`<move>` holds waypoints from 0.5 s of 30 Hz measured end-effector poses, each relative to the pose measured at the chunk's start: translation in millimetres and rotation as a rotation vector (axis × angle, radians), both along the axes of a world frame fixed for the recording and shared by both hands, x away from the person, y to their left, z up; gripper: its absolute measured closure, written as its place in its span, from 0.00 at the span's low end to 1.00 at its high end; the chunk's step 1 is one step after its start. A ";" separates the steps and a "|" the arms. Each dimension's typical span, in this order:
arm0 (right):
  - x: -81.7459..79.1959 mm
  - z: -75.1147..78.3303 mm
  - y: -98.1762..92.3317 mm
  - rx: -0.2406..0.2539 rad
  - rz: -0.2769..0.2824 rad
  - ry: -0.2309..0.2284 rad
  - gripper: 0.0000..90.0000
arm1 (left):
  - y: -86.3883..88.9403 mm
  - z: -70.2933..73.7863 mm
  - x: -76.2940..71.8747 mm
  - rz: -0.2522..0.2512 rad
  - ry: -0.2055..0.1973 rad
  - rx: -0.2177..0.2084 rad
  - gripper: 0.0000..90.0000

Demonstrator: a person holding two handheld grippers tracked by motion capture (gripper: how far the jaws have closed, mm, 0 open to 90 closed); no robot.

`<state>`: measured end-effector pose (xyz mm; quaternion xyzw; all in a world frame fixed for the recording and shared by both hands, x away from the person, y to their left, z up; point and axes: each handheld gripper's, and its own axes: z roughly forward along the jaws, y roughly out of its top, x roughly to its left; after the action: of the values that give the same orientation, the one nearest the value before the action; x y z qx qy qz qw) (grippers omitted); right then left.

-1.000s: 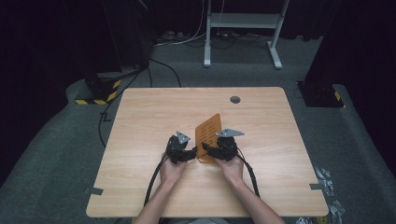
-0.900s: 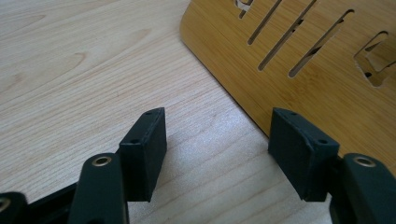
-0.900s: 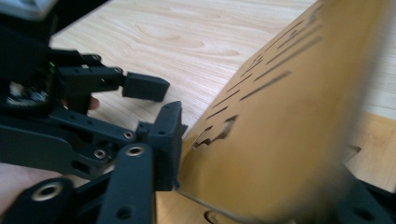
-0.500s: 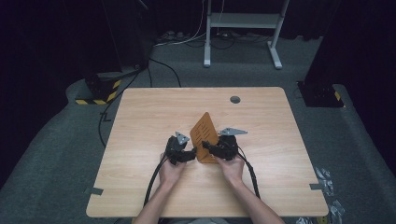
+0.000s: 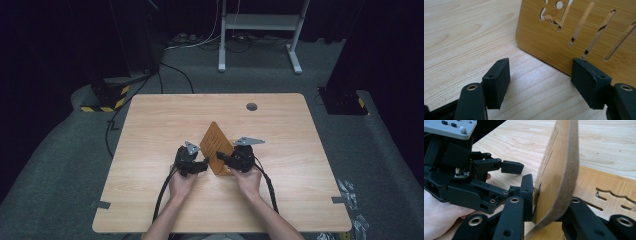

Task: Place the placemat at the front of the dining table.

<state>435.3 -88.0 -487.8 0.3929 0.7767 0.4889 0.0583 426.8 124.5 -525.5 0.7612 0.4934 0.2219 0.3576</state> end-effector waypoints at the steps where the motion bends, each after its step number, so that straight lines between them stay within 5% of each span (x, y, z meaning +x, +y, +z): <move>1: 0.0 0.0 0.0 0.000 0.000 0.000 0.87 | 0.0 0.0 0.0 0.000 0.000 0.000 0.35; 15: -1.5 3.5 -1.8 0.031 0.013 -0.005 0.96 | 6.5 -0.3 -4.8 -0.014 0.018 0.011 0.35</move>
<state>433.8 -89.8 -484.2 0.3877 0.7713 0.5022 0.0511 422.0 131.0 -525.8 0.7686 0.4901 0.2151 0.3503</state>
